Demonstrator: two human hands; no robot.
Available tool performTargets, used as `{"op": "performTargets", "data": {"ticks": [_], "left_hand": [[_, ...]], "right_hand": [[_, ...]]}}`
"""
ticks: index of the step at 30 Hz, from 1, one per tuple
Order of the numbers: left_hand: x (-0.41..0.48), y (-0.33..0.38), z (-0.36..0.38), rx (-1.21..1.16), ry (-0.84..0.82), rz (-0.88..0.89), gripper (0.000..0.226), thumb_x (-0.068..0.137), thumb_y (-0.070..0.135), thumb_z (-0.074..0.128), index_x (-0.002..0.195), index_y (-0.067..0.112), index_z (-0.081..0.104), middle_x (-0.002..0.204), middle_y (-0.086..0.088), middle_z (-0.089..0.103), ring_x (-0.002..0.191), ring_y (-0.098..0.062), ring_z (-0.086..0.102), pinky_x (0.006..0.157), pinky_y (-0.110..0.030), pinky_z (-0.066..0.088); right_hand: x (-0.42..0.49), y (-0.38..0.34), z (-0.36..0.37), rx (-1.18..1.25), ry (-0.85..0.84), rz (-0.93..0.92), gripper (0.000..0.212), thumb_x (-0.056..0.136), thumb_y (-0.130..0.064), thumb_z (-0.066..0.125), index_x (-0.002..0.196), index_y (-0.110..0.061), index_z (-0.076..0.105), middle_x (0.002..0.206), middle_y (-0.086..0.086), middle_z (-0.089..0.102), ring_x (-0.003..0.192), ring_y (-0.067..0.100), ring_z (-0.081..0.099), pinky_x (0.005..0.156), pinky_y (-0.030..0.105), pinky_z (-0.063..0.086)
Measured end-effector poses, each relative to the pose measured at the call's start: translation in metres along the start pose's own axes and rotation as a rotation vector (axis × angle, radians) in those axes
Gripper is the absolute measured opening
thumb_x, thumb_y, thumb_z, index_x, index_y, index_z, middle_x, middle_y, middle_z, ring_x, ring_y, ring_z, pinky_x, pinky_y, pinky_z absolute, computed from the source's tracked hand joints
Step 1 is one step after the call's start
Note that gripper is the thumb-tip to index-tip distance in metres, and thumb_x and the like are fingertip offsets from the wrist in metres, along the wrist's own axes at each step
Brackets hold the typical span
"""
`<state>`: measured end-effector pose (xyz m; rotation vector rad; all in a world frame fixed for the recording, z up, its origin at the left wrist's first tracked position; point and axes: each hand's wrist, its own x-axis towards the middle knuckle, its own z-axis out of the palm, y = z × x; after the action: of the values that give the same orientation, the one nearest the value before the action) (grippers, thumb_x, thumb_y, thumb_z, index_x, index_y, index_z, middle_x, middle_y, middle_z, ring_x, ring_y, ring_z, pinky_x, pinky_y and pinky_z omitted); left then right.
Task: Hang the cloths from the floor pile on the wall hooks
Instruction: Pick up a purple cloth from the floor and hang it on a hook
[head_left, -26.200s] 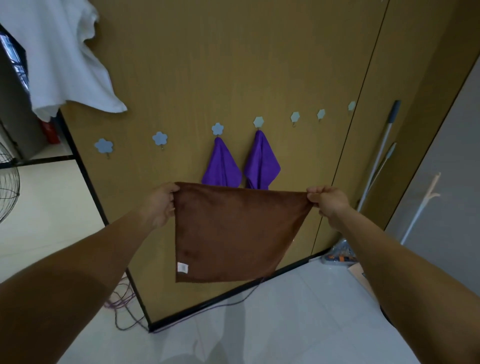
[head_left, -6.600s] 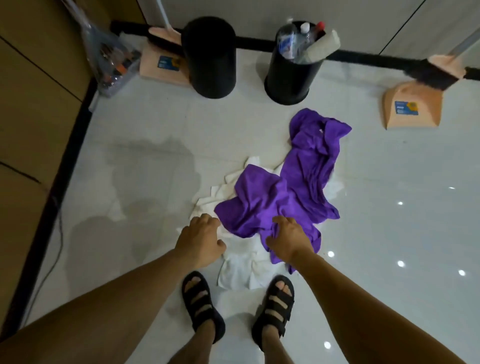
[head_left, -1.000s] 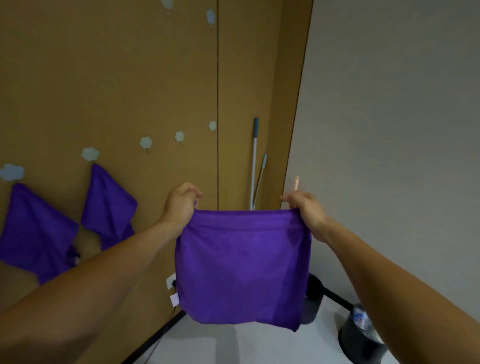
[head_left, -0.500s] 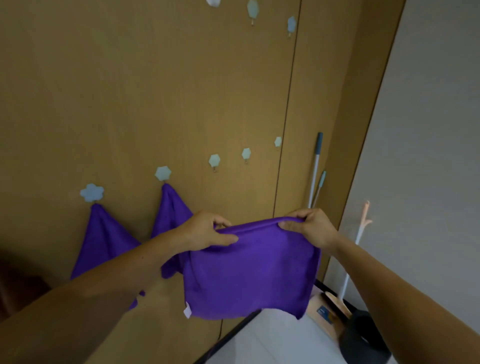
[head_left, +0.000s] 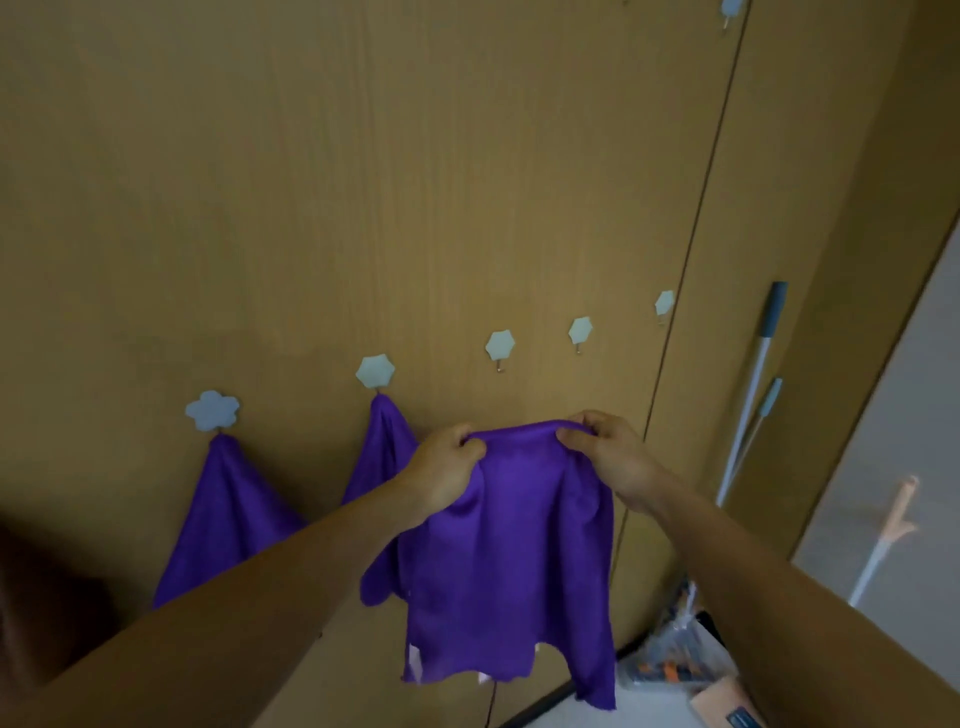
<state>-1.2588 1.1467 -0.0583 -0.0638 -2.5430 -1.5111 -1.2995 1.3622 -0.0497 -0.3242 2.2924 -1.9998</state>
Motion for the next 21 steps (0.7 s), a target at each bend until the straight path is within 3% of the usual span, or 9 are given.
{"op": "performTargets", "data": {"ticks": [3,6,9,12,14,18,21], "left_hand": [[0.032,0.006,0.01,0.2,0.094,0.056,0.016,0.095,0.011,0.043,0.08,0.015,0.048,0.072,0.003,0.05,0.069,-0.013,0.047,0.06,-0.018,0.031],[0.058,0.008,0.019,0.257,0.163,0.076,0.016,0.095,0.017,0.044,0.104,0.015,0.057,0.09,0.007,0.057,0.084,-0.011,0.052,0.077,-0.021,0.037],[0.08,0.006,0.022,0.254,0.199,0.084,0.008,0.092,0.031,0.053,0.084,0.03,0.055,0.079,0.015,0.061,0.074,-0.005,0.057,0.069,-0.022,0.04],[0.101,0.002,0.021,0.282,0.279,0.077,0.017,0.085,0.047,0.061,0.078,0.032,0.055,0.07,0.014,0.062,0.067,-0.001,0.058,0.062,-0.02,0.044],[0.114,0.0,0.022,0.34,0.384,0.099,0.019,0.089,0.045,0.059,0.088,0.026,0.06,0.073,0.011,0.063,0.07,-0.01,0.06,0.065,-0.025,0.044],[0.138,-0.003,0.026,0.418,0.566,0.095,0.035,0.094,0.046,0.05,0.106,0.016,0.063,0.086,-0.005,0.07,0.083,-0.025,0.064,0.069,-0.029,0.044],[0.148,-0.005,0.03,0.514,0.609,0.033,0.038,0.097,0.047,0.042,0.1,0.015,0.063,0.088,-0.008,0.069,0.083,-0.028,0.064,0.062,-0.027,0.036]], "right_hand": [[0.042,0.0,0.003,0.023,-0.057,-0.029,0.012,0.094,-0.005,0.055,0.098,-0.009,0.066,0.088,0.005,0.071,0.072,0.01,0.068,0.065,0.019,0.054],[0.072,-0.004,0.0,-0.026,-0.188,-0.074,0.008,0.088,-0.021,0.069,0.09,-0.013,0.07,0.083,-0.001,0.074,0.074,0.007,0.069,0.064,0.018,0.054],[0.1,-0.008,-0.005,-0.027,-0.269,-0.085,0.008,0.081,-0.023,0.078,0.08,-0.018,0.072,0.075,-0.004,0.074,0.07,0.006,0.07,0.059,0.017,0.052],[0.131,-0.007,-0.005,-0.028,-0.185,-0.139,0.01,0.081,-0.024,0.077,0.084,-0.018,0.07,0.082,0.0,0.073,0.073,0.009,0.068,0.064,0.021,0.055],[0.147,-0.005,0.001,-0.069,-0.117,-0.204,0.01,0.082,-0.026,0.076,0.084,-0.021,0.068,0.085,0.002,0.072,0.076,0.009,0.067,0.07,0.024,0.056],[0.179,-0.004,0.002,-0.205,0.003,-0.339,0.012,0.083,-0.021,0.075,0.085,-0.026,0.065,0.083,-0.007,0.068,0.076,0.005,0.063,0.071,0.014,0.049],[0.197,0.003,0.004,-0.261,0.08,-0.31,0.013,0.081,-0.026,0.076,0.09,-0.023,0.066,0.088,-0.003,0.069,0.083,0.015,0.065,0.08,0.029,0.053]]}}
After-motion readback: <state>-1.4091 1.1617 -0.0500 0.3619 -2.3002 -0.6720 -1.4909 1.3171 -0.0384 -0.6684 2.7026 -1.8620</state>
